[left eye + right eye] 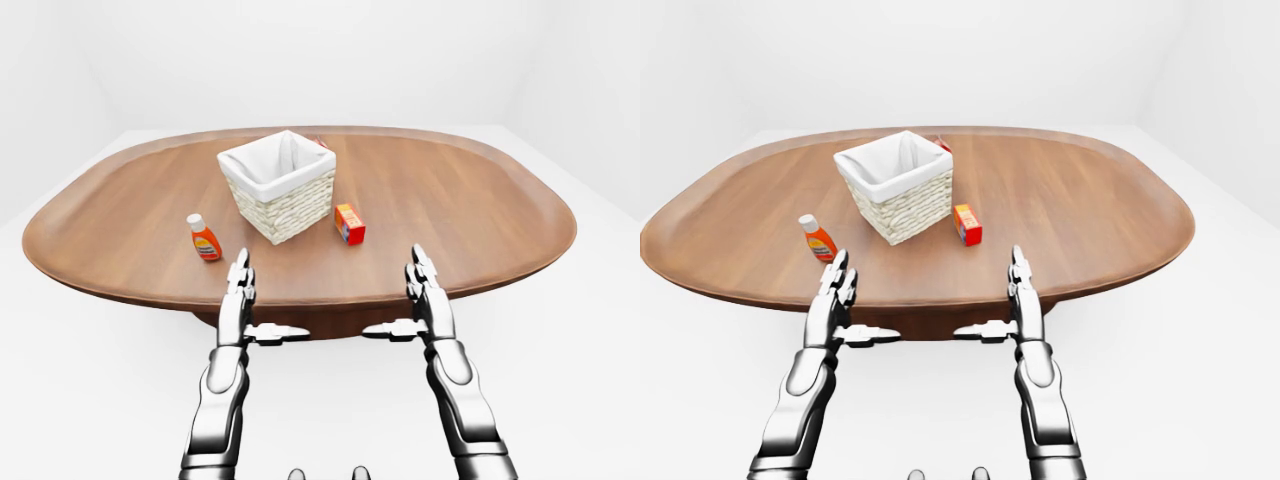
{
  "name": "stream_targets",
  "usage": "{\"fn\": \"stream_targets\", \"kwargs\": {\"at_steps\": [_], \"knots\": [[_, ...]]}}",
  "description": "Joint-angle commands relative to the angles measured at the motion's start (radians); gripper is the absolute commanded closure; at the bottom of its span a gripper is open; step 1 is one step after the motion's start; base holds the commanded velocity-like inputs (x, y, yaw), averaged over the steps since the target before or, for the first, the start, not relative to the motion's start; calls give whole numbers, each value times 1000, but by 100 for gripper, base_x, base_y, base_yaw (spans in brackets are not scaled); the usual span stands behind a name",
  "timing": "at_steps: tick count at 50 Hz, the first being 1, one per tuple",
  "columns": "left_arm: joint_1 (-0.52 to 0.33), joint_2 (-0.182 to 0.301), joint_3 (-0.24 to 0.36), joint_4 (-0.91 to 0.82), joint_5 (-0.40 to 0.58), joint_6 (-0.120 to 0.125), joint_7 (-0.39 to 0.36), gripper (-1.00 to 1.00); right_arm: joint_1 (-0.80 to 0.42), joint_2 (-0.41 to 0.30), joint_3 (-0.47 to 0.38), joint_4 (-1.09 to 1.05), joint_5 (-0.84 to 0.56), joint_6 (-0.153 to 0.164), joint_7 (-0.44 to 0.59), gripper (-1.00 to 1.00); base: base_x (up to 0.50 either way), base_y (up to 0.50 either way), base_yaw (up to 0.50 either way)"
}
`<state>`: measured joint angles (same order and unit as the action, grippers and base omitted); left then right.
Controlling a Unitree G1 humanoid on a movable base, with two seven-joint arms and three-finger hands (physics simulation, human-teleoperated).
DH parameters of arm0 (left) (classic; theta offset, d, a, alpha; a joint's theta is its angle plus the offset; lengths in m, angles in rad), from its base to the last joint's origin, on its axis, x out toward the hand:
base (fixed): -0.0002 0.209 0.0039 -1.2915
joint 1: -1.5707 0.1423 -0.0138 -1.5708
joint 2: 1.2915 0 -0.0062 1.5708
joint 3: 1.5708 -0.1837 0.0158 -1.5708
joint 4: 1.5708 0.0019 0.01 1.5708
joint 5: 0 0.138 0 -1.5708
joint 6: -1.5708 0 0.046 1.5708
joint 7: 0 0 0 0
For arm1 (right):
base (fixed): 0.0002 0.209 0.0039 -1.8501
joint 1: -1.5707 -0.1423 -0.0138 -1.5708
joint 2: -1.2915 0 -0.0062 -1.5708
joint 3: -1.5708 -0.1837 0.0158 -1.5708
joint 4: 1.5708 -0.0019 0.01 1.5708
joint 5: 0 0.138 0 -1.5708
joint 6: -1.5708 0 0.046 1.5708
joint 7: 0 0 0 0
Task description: Pick up the butter and put it in the basket.
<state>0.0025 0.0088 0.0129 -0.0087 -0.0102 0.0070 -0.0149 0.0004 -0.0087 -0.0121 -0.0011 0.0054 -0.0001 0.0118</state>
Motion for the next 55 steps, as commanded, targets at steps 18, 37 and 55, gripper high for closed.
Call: {"fn": "stream_targets", "kwargs": {"at_steps": [18, 37, 55], "knots": [[55, 38, 67, -382, -34, 80, -157, -100, 129, -24, -97, -328, 10, 87, 110, -100, 0, 0, 0], [71, 31, 92, -495, -41, 80, -196, -100, 150, -12, -141, -486, -5, 87, 139, -100, 0, 38, 0], [72, 30, 95, -496, -50, 80, -199, -100, 144, -9, -167, -528, 13, 87, 144, -100, 0, 47, 0]]}}
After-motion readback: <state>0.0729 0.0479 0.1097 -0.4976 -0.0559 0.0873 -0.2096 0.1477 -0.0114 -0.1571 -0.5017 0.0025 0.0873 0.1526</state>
